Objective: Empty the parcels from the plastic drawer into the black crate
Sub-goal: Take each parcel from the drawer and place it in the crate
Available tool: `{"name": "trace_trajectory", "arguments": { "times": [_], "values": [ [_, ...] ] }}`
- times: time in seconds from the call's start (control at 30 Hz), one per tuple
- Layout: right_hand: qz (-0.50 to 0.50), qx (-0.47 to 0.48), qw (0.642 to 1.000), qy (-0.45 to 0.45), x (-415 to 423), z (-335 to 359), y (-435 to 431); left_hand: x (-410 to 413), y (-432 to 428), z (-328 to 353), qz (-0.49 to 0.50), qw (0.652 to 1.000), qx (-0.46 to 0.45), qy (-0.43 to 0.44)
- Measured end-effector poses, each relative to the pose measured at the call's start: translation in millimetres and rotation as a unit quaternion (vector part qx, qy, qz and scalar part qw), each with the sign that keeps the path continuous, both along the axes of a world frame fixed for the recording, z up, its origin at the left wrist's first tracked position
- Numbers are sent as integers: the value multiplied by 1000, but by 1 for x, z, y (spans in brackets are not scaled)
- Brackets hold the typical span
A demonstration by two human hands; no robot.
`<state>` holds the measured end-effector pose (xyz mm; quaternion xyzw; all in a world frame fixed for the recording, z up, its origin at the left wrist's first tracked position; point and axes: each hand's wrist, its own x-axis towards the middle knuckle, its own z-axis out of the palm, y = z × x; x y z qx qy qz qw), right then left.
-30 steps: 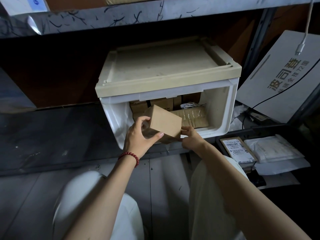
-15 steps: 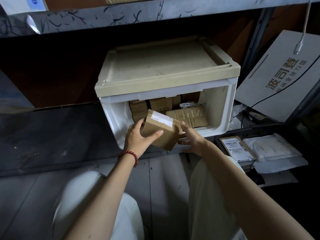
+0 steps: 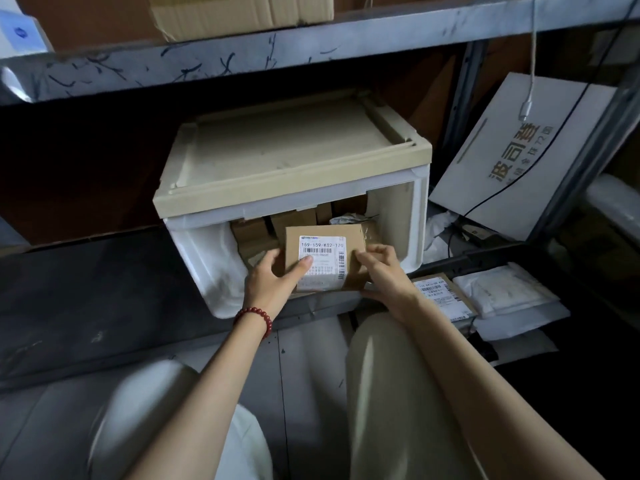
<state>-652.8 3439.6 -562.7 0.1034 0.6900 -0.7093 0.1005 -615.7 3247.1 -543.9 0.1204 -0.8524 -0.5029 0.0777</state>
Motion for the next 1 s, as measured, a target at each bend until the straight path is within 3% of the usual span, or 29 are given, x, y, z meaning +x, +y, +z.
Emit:
{"name": "trace_trajectory", "arguments": {
  "times": [0.4, 0.63, 0.73, 1.0],
  "values": [
    [-149, -4, 989, 4, 59, -9, 166, -30, 165, -6, -207, 976, -67, -23],
    [-267, -7, 963, -34, 104, -43, 241, -25, 264, -41, -344, 928, -123, -76],
    [-287, -16, 957, -36, 113, -60, 264, -23, 296, -60, -364, 917, -132, -96],
    [-305, 69, 950, 20, 62, -80, 301, -60, 337, -82, -335, 932, -97, -101]
  ]
}}
